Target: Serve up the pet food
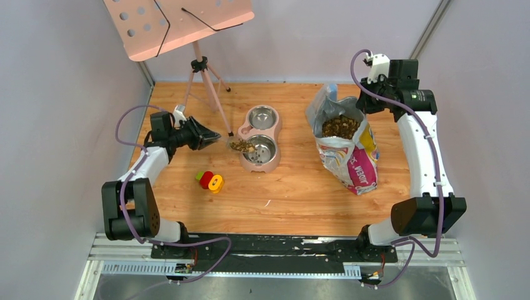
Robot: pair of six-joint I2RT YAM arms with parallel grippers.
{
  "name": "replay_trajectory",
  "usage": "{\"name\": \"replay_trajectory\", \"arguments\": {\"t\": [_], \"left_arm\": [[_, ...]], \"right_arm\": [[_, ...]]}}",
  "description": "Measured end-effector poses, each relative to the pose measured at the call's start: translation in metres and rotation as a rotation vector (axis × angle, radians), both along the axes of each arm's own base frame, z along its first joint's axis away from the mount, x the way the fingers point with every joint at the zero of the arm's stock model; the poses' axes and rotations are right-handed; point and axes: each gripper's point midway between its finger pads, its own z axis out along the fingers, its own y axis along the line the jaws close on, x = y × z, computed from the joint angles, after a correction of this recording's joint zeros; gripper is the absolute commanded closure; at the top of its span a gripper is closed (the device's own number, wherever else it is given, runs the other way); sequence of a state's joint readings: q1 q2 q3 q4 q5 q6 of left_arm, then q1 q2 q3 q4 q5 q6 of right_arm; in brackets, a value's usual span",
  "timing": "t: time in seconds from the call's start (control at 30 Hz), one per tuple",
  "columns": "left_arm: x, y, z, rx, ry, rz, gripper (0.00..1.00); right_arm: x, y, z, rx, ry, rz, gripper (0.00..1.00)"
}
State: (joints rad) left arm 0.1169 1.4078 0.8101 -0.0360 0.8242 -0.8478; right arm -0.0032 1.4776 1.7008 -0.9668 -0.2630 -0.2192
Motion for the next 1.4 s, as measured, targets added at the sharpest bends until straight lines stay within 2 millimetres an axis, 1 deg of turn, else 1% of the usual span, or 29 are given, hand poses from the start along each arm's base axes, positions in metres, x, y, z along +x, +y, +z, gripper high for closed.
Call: {"name": "replay_trajectory", "arguments": {"t": [0.2,0.47,0.67,0.77,0.87,1.03,1.23,1.3,1.4], "left_arm": [[0.002,-0.008,0.004,0.102,-0.059,-0.061,1.00],[0.000,-0.042,0.011,0.213,-0.128,-0.171,1.00],[0.004,-0.065,0.016,0.319,-0.205,-0.263,1.00],[0.001,-0.077,0.020,0.383,-0.256,-0.323,1.00],[-0.003,-0.084,0.021,0.443,-0.299,-0.376,1.00],[-0.008,-0.091,0.025,0.555,-0.367,-0.458,1.00],[-0.016,-0.088,0.032,0.697,-0.459,-0.522,1.00],[-0.021,-0.089,0.041,0.724,-0.500,-0.541,1.00],[-0.027,-0.097,0.061,0.730,-0.574,-0.562,1.00]], "right_arm": [[0.000,0.000,0.000,0.000,-0.004,0.001,1.00],[-0.001,0.000,0.000,0.002,-0.029,0.002,1.00],[-0.004,0.001,0.002,0.007,-0.043,-0.003,1.00],[-0.006,0.001,0.002,0.014,-0.048,-0.008,1.00],[-0.006,0.002,0.003,0.025,-0.050,-0.014,1.00],[-0.006,0.003,0.003,0.038,-0.054,-0.018,1.00],[-0.007,0.004,0.003,0.047,-0.057,-0.022,1.00],[-0.007,0.004,0.003,0.049,-0.061,-0.021,1.00],[-0.008,0.005,0.004,0.050,-0.064,-0.019,1.00]]}}
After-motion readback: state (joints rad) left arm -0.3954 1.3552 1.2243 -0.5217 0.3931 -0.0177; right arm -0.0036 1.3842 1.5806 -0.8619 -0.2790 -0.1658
